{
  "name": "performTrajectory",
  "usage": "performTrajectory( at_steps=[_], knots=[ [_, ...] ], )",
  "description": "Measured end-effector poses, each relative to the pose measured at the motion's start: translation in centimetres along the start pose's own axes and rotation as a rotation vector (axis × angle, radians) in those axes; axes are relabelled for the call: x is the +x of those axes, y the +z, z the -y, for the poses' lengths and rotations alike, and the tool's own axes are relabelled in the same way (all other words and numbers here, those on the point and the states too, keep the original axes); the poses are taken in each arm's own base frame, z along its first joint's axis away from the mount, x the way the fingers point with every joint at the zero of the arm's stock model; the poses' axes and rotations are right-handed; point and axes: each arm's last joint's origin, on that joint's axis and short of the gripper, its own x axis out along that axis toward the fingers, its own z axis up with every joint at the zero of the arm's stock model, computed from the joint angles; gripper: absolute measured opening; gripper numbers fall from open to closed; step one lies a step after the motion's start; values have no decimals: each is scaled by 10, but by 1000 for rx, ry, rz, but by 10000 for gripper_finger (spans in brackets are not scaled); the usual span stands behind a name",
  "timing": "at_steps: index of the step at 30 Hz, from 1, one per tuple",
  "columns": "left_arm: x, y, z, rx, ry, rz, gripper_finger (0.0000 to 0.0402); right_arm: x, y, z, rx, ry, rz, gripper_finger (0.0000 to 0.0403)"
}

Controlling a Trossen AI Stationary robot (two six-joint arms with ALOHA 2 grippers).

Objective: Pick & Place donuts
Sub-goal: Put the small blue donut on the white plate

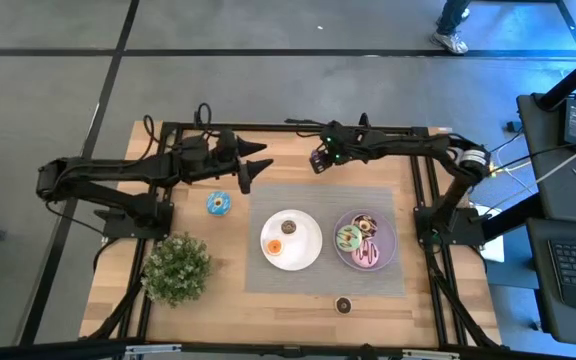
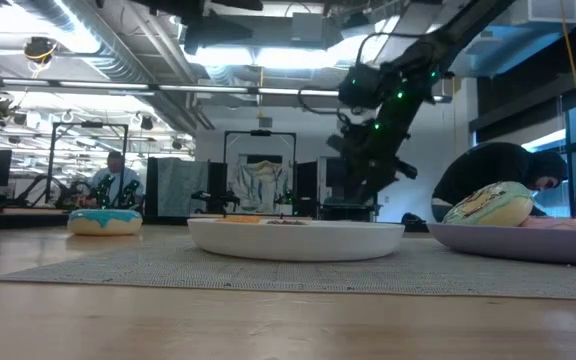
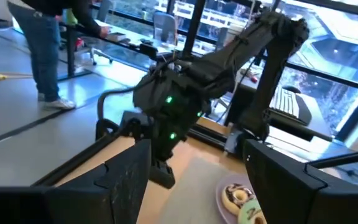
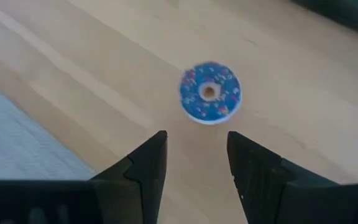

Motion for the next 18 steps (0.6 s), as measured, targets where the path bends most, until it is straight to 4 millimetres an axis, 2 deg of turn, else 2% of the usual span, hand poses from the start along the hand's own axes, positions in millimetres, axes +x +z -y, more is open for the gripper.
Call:
performTrajectory(
  at_steps=[4, 12, 18],
  knots=[
    [1, 0, -1, 2, 29, 3, 251, 14, 6, 1, 4, -9, -21, 170],
    [2, 0, -4, 8, 68, 11, 251, 29, 24, 2, -21, -44, -11, 170],
    [2, 0, -5, 53, 116, 22, 251, 39, 22, 9, -9, -74, -57, 170]
  ],
)
